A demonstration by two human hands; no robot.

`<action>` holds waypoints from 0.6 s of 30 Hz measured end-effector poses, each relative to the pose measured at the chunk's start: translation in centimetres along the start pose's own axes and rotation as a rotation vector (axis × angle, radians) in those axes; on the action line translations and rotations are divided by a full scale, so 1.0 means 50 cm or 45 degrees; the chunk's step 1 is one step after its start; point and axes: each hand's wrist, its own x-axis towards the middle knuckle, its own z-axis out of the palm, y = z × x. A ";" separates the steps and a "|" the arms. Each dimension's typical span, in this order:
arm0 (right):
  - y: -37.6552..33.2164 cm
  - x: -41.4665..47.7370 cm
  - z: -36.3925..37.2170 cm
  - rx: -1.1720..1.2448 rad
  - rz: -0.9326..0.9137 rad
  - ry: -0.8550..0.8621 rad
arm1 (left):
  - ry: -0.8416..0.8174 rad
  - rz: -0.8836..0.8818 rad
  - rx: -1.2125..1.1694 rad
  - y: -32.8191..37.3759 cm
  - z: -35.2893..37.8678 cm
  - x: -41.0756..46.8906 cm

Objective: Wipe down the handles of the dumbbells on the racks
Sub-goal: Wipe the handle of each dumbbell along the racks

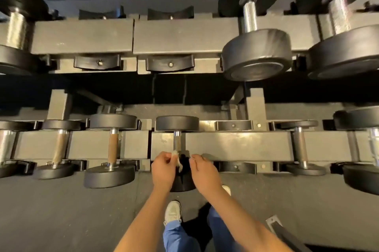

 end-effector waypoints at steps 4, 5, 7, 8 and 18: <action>-0.010 0.012 0.118 0.160 0.194 0.086 | -0.018 0.092 -0.019 -0.052 0.013 0.023; -0.012 0.013 0.146 0.126 0.200 0.128 | -0.014 0.102 -0.040 -0.064 0.015 0.028; -0.010 0.024 0.184 0.044 0.214 0.258 | -0.007 0.084 -0.143 -0.077 0.014 0.047; -0.008 0.031 0.194 0.013 0.220 0.331 | -0.014 0.073 -0.191 -0.079 0.012 0.060; 0.023 0.047 0.237 0.182 0.179 0.648 | -0.128 0.365 -0.209 -0.028 0.029 0.189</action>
